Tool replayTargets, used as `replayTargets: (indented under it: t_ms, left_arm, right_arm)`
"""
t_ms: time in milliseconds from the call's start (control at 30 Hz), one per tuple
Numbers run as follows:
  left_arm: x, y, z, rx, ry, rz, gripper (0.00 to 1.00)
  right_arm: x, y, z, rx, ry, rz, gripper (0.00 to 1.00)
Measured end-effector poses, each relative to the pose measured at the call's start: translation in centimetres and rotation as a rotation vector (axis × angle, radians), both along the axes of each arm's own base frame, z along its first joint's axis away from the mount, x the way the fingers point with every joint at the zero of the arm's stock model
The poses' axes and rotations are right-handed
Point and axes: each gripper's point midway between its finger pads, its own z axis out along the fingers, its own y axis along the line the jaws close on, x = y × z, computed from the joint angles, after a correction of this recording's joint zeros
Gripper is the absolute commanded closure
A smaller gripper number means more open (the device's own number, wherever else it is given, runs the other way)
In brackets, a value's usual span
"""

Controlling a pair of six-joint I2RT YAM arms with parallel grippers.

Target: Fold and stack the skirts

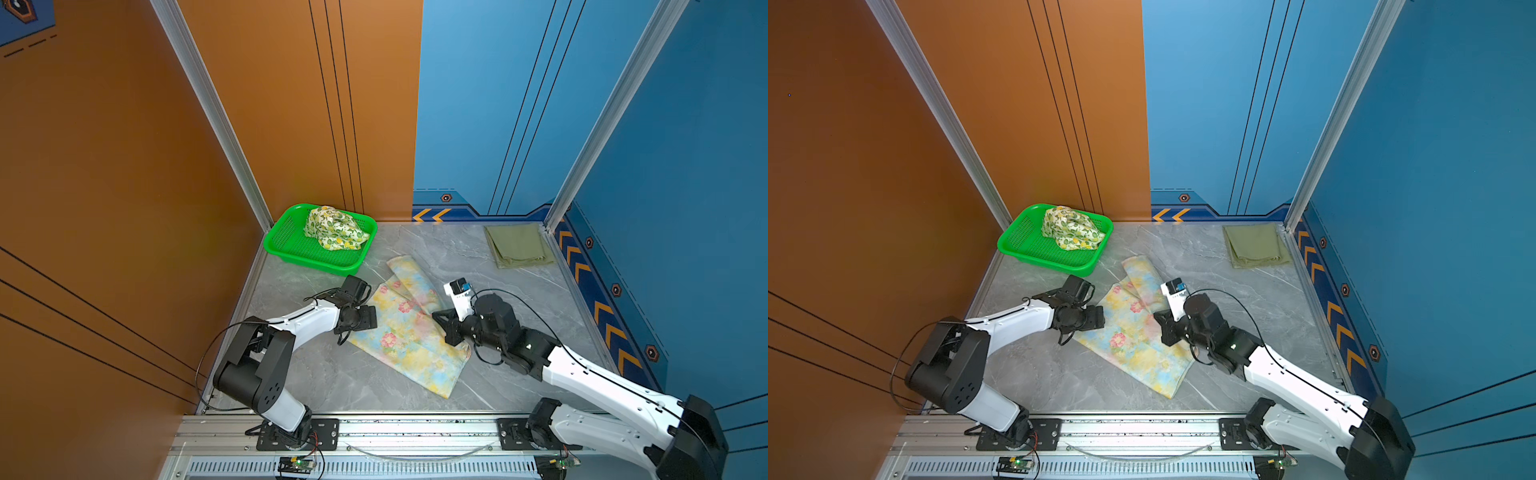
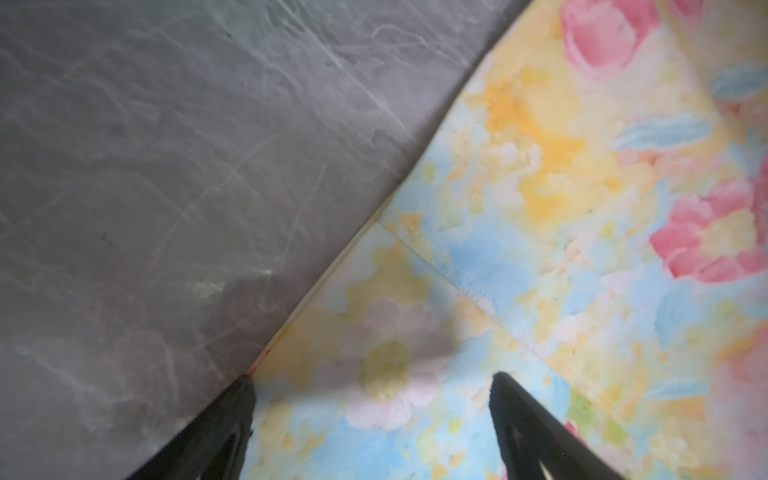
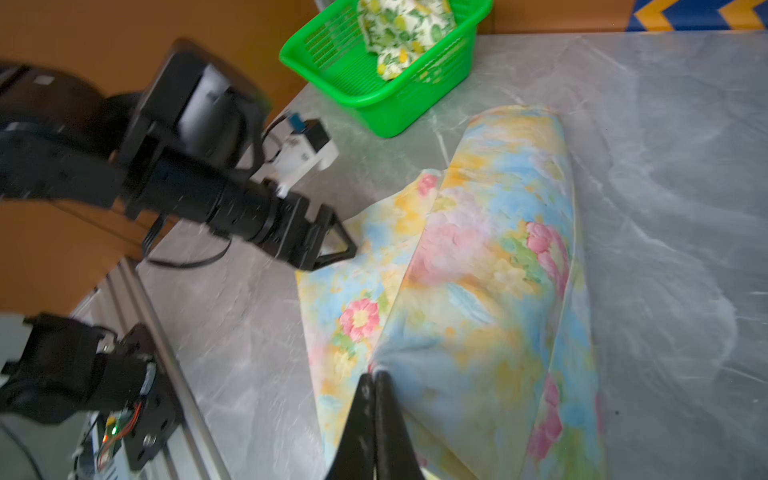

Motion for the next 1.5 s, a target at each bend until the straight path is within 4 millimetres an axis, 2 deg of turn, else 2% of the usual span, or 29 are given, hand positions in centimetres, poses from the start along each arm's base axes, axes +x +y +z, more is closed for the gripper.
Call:
replayTargets:
  t_ms: [67,133,233,267,333,500,600,733,867,1000,1067,1133,1233,1367,1500]
  left_arm:
    - [0.0,0.0,0.0,0.0,-0.001,-0.001,0.11]
    - [0.0,0.0,0.0,-0.001,-0.002,-0.001,0.11]
    - [0.0,0.0,0.0,-0.002,-0.006,-0.001,0.11]
    - [0.0,0.0,0.1,-0.005,-0.011,-0.001,0.11]
    - [-0.1,0.0,0.1,-0.009,-0.02,-0.001,0.1]
    - [-0.9,0.3,0.2,-0.017,-0.028,0.003,0.11]
    - [-1.8,0.6,0.3,-0.023,-0.016,0.015,0.11]
    - [-3.3,1.1,0.8,-0.033,0.002,0.033,0.12]
    - [-3.7,1.3,2.8,-0.064,-0.033,0.05,0.12]
    - [-3.8,1.7,5.1,-0.125,-0.091,0.088,0.12]
    - [-4.0,2.1,5.5,-0.15,-0.102,0.11,0.18]
    - [-4.5,2.7,5.4,-0.173,-0.097,0.137,0.22]
    - [-5.5,3.5,4.5,-0.193,-0.063,0.173,0.28]
    - [-6.8,4.2,3.0,-0.209,-0.009,0.209,0.36]
    - [-7.8,4.3,2.0,-0.226,0.029,0.224,0.42]
  right_arm:
    - [-3.0,0.4,-1.5,-0.037,0.004,0.062,1.0]
    - [-4.8,0.1,-2.8,-0.079,0.011,0.09,0.96]
    - [-5.5,-1.2,-3.8,-0.127,0.018,0.07,0.34]
    - [-5.4,-1.7,-3.7,-0.137,0.01,0.051,0.24]
    - [-5.1,-2.4,-3.4,-0.144,-0.002,0.023,0.18]
    - [-3.0,-3.4,-2.3,-0.167,0.002,-0.062,0.23]
    - [-0.9,-2.9,-2.3,-0.213,0.035,-0.115,0.26]
    - [1.1,-0.4,-4.7,-0.318,0.103,-0.124,0.3]
    - [2.9,2.3,-7.4,-0.412,0.154,-0.118,0.37]
    - [4.9,6.4,-9.6,-0.482,0.156,-0.102,0.42]
    - [5.7,8.2,-10.7,-0.51,0.154,-0.094,0.45]
    - [6.4,9.9,-12.0,-0.534,0.154,-0.085,0.46]
    - [7.3,11.3,-13.4,-0.581,0.138,-0.085,0.47]
    - [8.7,12.3,-14.4,-0.628,0.11,-0.108,0.5]
    - [10.0,12.3,-15.2,-0.685,0.082,-0.138,0.55]
